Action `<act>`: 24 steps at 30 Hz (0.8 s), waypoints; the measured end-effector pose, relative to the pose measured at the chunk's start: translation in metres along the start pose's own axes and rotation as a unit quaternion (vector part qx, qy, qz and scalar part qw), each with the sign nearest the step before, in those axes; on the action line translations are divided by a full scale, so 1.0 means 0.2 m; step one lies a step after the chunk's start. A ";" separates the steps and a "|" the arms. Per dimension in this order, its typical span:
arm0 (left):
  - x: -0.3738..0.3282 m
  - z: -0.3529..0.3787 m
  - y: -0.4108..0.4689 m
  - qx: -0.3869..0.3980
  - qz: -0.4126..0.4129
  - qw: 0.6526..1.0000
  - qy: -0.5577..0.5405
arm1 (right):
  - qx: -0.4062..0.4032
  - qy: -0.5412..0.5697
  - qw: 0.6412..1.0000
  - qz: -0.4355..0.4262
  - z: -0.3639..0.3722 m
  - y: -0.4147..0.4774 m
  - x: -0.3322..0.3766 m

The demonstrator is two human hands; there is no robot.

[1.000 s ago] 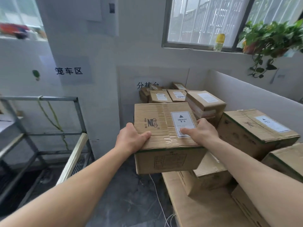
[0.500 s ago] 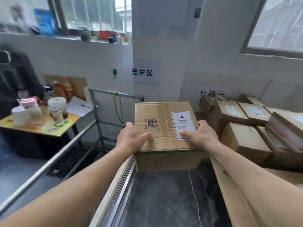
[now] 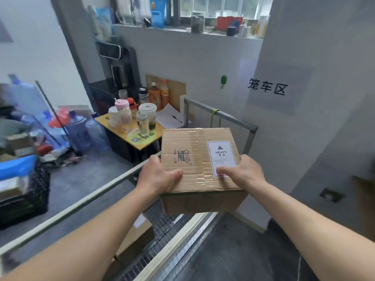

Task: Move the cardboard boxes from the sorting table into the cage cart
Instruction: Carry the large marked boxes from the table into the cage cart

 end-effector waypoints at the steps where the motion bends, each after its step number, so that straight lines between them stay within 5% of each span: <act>1: 0.04 0.00 0.02 -0.008 -0.017 1.000 -0.001 | 0.011 -0.003 1.000 -0.008 0.05 0.05 0.02; 11: 0.43 0.06 0.27 -0.022 -0.127 0.991 -0.040 | 0.121 -0.043 0.990 -0.056 0.59 0.43 0.17; 24: 0.87 0.32 0.70 -0.011 -0.213 0.972 -0.099 | 0.162 -0.120 0.978 -0.055 1.15 0.86 0.14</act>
Point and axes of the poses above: each hand's wrist, its own y-axis towards the middle knuckle, its own z-axis out of the palm, x = y × z, the point moved 7 cm from there along y, towards the middle knuckle, and after that the axes turned 10 degrees about y, right-handed, at the moved point
